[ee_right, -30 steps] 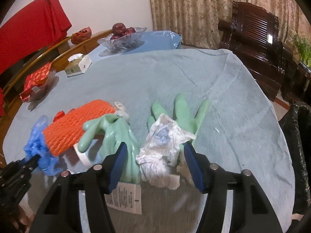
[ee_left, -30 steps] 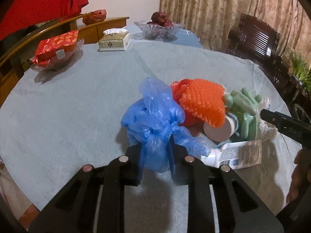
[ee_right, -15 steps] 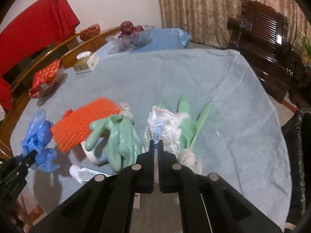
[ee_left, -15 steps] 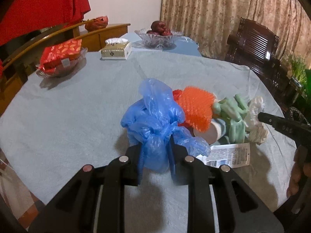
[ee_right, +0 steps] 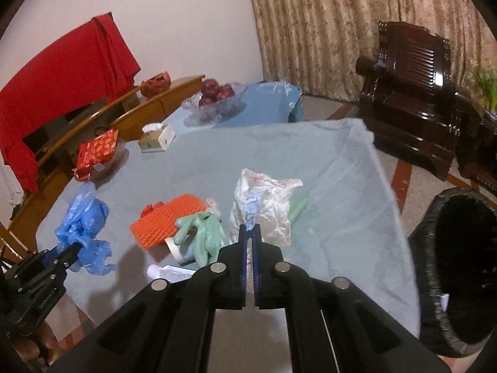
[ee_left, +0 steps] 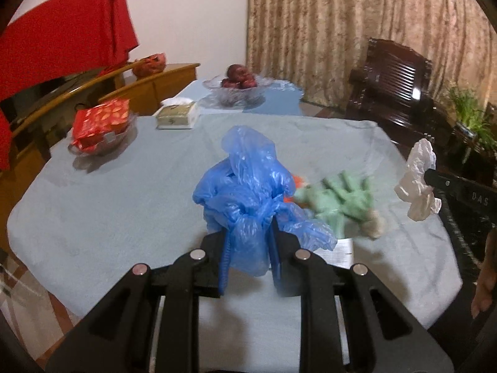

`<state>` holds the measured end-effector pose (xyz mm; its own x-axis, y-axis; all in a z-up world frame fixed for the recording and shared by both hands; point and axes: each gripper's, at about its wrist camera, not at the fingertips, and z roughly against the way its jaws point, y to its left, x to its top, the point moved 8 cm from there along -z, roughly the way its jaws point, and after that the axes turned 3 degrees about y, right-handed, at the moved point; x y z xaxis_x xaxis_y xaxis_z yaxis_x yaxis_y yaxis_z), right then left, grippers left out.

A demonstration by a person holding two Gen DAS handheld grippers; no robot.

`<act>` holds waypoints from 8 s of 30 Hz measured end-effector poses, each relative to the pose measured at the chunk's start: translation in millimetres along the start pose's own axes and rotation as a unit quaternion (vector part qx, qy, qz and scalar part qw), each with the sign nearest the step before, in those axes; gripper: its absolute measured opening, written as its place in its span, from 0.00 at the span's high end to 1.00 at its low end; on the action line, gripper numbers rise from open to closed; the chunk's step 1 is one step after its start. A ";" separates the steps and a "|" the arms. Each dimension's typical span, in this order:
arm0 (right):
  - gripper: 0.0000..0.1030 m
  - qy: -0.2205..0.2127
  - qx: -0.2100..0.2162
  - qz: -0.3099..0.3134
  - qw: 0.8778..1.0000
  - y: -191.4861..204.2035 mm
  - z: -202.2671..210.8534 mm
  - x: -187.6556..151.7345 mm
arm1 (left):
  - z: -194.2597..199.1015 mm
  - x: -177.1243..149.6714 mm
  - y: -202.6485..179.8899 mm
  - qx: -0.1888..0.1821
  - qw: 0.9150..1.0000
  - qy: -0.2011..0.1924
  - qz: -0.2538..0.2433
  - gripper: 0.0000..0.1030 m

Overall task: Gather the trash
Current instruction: 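Lift the blue bag with the left tool while the right tool grasps white crumpled plastic, then carry the blue bag and white plastic with both tools over the black bin, then open both tools to drop the bag and plastic into the bin, then move both tools back over the trash on the table, then grasp the white squeeze tube by its cap with the left tool, then lift the white tube off the table with the left tool, then grasp the knotted green rubber glove with the right tool while the left tool holds the tube, then carry the tube and green glove with both tools over the bin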

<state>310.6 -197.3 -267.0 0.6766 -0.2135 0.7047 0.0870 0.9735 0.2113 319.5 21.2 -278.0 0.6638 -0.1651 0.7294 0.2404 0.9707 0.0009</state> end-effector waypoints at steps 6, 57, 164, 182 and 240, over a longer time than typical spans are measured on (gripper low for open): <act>0.97 -0.021 -0.019 -0.021 0.999 -40.9 41.6 4.0 | 15.5 3.5 -60.1 -0.037 0.999 -0.007 -0.030 0.80; 0.74 0.109 -0.174 -0.220 0.954 -402.0 43.4 -123.1 | -118.5 -61.5 -504.7 -0.232 0.929 0.178 -0.225 0.64; 0.48 0.075 -0.046 -0.004 0.996 -44.1 -86.7 -81.5 | -83.8 -119.6 -74.4 -0.137 0.977 0.127 -0.099 0.59; 0.48 0.058 -0.035 -0.014 0.998 -49.2 -62.9 -76.2 | -70.4 -105.6 -75.6 -0.124 0.985 0.107 -0.049 0.63; 0.74 0.021 -0.020 -0.004 1.000 -70.4 -9.6 -18.0 | -30.6 -13.2 -95.4 -0.092 0.994 0.028 0.058 0.63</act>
<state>299.3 -261.2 -301.1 0.7060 -0.2180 0.6739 0.1203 0.9745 0.1892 309.5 -74.6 -308.6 0.7316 -0.0683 0.6783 0.2820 0.9362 -0.2098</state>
